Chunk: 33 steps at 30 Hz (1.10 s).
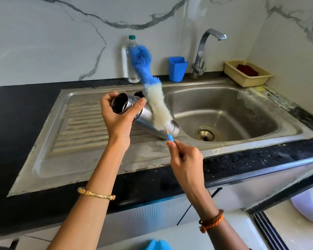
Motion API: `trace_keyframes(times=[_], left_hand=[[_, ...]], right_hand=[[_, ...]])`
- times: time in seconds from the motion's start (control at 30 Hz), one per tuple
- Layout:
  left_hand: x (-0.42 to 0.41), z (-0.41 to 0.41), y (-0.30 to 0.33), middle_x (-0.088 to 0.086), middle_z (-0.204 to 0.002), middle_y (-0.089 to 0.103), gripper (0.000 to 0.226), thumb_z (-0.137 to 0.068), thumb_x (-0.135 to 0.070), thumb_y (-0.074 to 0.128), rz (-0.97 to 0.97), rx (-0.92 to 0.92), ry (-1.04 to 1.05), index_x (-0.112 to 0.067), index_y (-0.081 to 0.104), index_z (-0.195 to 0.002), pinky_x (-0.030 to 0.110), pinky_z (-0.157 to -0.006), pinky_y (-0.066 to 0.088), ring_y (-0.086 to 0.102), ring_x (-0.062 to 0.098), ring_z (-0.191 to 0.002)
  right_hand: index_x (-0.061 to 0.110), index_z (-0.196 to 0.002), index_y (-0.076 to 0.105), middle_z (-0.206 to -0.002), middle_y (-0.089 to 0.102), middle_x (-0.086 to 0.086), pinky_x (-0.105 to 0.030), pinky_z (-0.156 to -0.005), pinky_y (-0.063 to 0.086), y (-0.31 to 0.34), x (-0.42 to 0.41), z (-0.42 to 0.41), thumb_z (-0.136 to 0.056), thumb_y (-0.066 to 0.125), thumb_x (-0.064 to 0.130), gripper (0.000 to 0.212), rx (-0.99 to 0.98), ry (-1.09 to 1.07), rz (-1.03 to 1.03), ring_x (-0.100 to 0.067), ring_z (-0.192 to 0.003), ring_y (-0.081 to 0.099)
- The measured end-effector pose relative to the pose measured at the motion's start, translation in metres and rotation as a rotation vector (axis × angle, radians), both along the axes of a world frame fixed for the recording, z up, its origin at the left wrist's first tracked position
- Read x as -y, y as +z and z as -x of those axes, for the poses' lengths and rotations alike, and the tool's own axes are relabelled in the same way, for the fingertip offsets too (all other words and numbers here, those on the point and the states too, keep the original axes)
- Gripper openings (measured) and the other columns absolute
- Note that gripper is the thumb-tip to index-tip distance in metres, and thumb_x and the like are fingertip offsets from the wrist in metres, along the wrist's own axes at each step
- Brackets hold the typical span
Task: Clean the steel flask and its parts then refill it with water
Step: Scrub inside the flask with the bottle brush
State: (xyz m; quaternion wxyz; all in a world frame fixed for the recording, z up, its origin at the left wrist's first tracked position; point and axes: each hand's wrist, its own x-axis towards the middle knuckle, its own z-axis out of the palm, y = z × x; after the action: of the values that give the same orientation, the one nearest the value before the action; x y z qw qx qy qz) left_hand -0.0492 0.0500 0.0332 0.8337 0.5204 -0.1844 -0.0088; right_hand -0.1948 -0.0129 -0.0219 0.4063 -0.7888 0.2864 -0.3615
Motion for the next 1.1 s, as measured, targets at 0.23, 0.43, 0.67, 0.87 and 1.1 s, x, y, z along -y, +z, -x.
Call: trace_keyframes(times=[0.23,0.43,0.67,0.87,1.1], left_hand=[[0.004,0.006,-0.002,-0.018,-0.075,0.064,0.062,-0.034,-0.016,0.088,0.018,0.013,-0.020,-0.023,0.056,-0.086,0.020,-0.071,0.050,0.060,-0.005,-0.074],[0.008,0.007,0.001,-0.020,-0.074,0.068,0.047,-0.053,0.007,0.080,0.043,0.028,-0.021,-0.019,0.060,-0.087,0.015,-0.071,0.049,0.061,-0.006,-0.076],[0.000,0.004,-0.001,-0.013,-0.096,0.069,0.049,-0.049,-0.020,0.078,0.053,-0.001,-0.162,-0.022,0.062,-0.095,0.026,-0.084,0.050,0.062,0.006,-0.099],[0.003,-0.003,0.004,-0.009,-0.090,0.065,0.050,-0.041,-0.018,0.070,0.030,-0.083,-0.165,-0.021,0.061,-0.090,0.024,-0.075,0.049,0.061,0.009,-0.089],[-0.006,-0.008,0.004,-0.016,-0.083,0.065,0.040,-0.045,-0.015,0.067,-0.041,0.001,-0.246,-0.025,0.060,-0.083,0.021,-0.068,0.047,0.059,0.001,-0.083]], right_hand=[[0.016,-0.049,0.041,-0.042,0.031,0.005,-0.026,-0.048,0.024,-0.012,0.028,0.010,-0.093,0.053,0.023,0.046,-0.154,-0.117,-0.140,-0.011,-0.044,0.024],[0.021,-0.092,0.068,-0.038,0.032,0.010,-0.015,-0.039,0.020,0.004,0.008,0.012,-0.092,0.055,0.021,0.013,0.062,0.073,-0.149,-0.006,-0.037,0.025],[0.015,-0.047,0.042,-0.044,0.033,0.002,-0.026,-0.046,0.024,-0.006,0.034,0.012,-0.093,0.054,0.026,0.049,-0.146,-0.064,-0.162,-0.014,-0.047,0.026],[0.008,-0.072,0.066,-0.041,0.030,0.008,-0.021,-0.043,0.020,0.012,0.011,0.003,-0.093,0.055,0.023,0.028,0.014,0.103,-0.040,-0.008,-0.042,0.023],[0.019,-0.045,0.029,-0.043,0.028,0.002,-0.032,-0.050,0.023,-0.010,0.046,0.006,-0.094,0.052,0.026,0.055,-0.279,-0.123,-0.126,-0.018,-0.048,0.026]])
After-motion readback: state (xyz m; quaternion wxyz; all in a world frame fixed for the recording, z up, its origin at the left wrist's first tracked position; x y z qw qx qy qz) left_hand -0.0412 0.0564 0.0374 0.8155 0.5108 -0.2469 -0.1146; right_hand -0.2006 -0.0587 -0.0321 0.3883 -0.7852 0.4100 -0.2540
